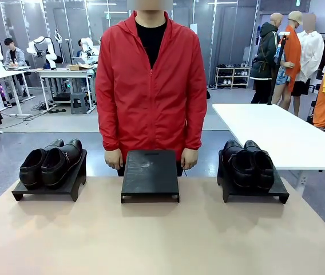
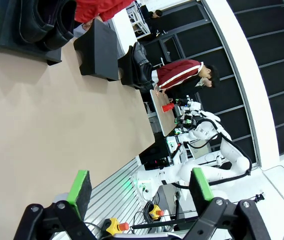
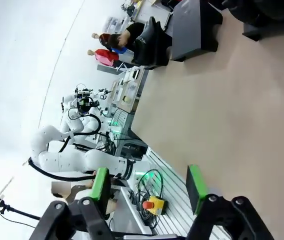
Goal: Place the shoes on the stand as instructed by the person.
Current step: Pick up another pair of Shoes and place it on the Shoes Stand indicated by the person.
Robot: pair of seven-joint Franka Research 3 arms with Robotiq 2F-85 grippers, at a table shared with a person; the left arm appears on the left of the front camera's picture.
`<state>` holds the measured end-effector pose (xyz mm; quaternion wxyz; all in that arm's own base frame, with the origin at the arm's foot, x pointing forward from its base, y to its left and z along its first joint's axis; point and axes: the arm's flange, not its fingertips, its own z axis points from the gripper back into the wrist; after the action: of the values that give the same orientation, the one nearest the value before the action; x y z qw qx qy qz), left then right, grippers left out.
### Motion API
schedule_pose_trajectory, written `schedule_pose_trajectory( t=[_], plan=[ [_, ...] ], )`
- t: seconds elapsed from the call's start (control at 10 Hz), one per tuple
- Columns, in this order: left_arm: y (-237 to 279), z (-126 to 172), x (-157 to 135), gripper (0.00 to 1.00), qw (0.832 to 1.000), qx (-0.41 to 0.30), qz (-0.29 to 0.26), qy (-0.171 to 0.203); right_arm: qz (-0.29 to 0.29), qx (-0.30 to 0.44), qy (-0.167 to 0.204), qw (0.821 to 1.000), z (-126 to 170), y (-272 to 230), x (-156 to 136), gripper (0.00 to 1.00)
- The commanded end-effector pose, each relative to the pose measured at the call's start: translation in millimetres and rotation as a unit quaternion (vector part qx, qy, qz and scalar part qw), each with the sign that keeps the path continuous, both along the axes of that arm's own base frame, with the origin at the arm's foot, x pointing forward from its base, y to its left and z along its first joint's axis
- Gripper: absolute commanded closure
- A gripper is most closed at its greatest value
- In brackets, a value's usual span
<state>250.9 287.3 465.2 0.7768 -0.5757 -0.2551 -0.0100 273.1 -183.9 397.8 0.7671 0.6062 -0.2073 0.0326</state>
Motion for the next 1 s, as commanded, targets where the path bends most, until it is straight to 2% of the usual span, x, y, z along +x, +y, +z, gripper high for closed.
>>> schedule_pose_trajectory(
  t=[0.0, 0.1, 0.9],
  plan=[
    [-1.0, 0.9, -3.4, 0.0, 1.0, 0.002, -0.007, -0.012, -0.009, -0.008, -0.014, 1.0, 11.2, -3.3, 11.3, 0.21],
    [-1.0, 0.9, -3.4, 0.0, 1.0, 0.002, -0.007, -0.012, 0.0, 0.0, 0.0, 1.0, 0.0, 0.0, 0.0, 0.32],
    [-1.0, 0.9, -3.4, 0.0, 1.0, 0.002, -0.007, -0.012, 0.0, 0.0, 0.0, 1.0, 0.0, 0.0, 0.0, 0.32]
  ],
)
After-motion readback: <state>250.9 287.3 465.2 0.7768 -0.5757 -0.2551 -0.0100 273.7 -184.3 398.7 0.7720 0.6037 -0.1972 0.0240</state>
